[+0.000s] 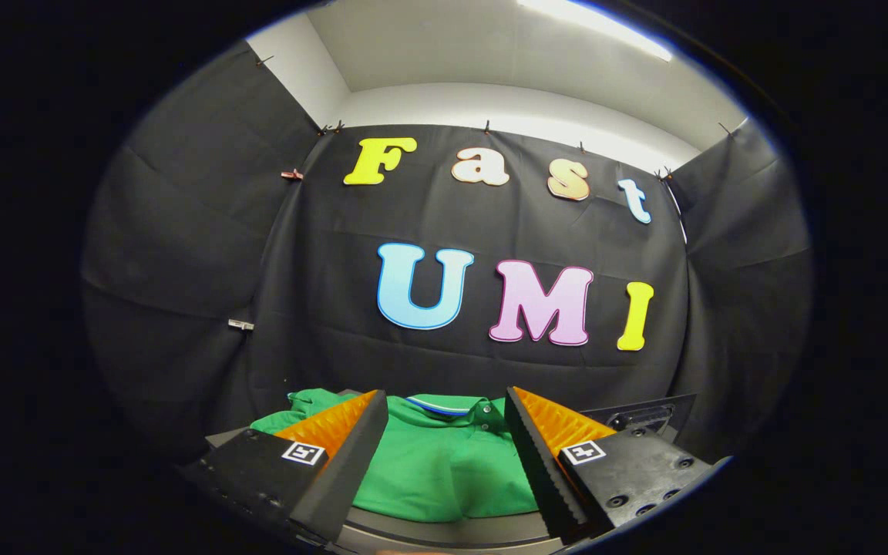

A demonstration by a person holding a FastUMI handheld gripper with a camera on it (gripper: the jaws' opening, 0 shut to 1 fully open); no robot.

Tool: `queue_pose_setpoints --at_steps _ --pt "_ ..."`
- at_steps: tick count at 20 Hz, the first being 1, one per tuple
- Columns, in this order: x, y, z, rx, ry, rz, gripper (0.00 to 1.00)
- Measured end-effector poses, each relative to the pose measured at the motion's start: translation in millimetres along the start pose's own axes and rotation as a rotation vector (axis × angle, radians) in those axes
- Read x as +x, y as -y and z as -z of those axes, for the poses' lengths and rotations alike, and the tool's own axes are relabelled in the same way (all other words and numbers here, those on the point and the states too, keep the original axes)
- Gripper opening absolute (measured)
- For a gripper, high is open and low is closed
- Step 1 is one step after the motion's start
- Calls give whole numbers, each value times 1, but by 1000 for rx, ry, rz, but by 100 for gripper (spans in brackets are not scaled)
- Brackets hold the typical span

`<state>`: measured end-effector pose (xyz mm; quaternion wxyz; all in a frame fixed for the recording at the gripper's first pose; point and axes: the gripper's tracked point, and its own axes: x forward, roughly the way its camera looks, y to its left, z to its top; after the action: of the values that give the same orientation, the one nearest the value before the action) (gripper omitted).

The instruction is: Put the clothes into the washing machine and then close the washing machine lid.

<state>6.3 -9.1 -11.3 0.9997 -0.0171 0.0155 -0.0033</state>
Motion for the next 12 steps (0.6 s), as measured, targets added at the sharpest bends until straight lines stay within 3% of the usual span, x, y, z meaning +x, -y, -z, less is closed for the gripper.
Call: queue_pose_setpoints --at_steps 12 --pt "42 11 49 8 -348 -7 96"
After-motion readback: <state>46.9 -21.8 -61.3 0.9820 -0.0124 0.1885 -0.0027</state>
